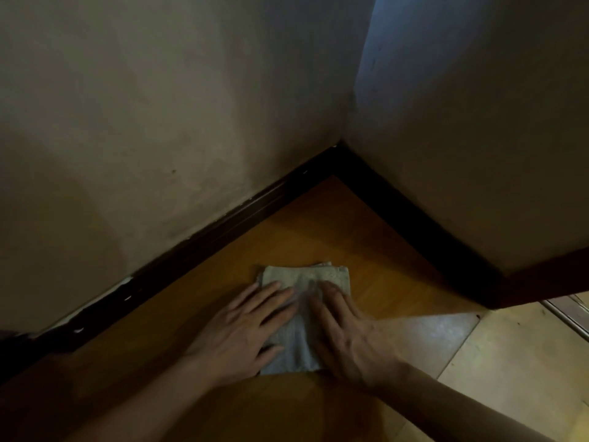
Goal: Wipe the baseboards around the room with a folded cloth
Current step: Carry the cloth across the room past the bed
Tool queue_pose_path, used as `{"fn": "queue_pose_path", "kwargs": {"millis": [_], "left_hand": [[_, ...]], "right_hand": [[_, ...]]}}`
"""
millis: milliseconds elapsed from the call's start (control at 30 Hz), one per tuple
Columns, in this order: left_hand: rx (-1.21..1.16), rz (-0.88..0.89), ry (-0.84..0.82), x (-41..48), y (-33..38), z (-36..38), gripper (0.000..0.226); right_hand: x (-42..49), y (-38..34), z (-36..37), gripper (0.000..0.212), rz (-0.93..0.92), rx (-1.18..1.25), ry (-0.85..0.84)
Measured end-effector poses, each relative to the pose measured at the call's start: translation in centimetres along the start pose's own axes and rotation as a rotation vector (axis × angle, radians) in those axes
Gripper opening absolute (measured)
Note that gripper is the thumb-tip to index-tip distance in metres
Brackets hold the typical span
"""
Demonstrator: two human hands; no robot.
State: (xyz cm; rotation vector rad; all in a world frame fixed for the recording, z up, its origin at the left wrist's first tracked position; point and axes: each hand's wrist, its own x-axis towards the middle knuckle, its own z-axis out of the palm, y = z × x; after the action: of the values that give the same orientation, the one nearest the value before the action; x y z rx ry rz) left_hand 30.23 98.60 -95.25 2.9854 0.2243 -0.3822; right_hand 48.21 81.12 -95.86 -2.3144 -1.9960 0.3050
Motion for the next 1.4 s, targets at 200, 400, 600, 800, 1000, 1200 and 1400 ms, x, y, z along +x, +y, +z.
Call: {"fn": "queue_pose_path", "kwargs": {"millis": [200,400,600,800,1000,1200,1400], "left_hand": [[0.042,0.036,0.001,0.4,0.2,0.6,0.068],[-0.016,-0.119,0.061,4.0,0.2,1.0,0.069],[-0.038,-0.254,0.105,9.9,0.7,0.4,0.071],[-0.081,-0.333,0.156,12.8,1.2,-0.4,0.067],[-0.117,-0.383,0.153,12.1,1.6,0.1,0.063],[-0.124,-0.397,0.150,12.5,1.2,0.1,0.067],[-0.166,-0.403,0.098,12.8,1.2,-0.7,0.063]], "right_hand": [[-0.5,2.2,2.9,0.076,-0.147,-0.025,-0.056],[4.6,7.9,0.2,0.062,-0.122,-0.099,-0.117],[5.4,6.6,-1.4,0.063,0.162,-0.102,-0.013],[4.9,7.8,-0.3,0.066,0.219,-0.048,0.045],[7.2,10.3,-1.3,0.063,0.181,0.007,0.065],[8.3,11.3,-1.8,0.063,0.135,0.084,0.068],[8.3,11.4,-1.9,0.063,0.143,0.093,0.042]]}}
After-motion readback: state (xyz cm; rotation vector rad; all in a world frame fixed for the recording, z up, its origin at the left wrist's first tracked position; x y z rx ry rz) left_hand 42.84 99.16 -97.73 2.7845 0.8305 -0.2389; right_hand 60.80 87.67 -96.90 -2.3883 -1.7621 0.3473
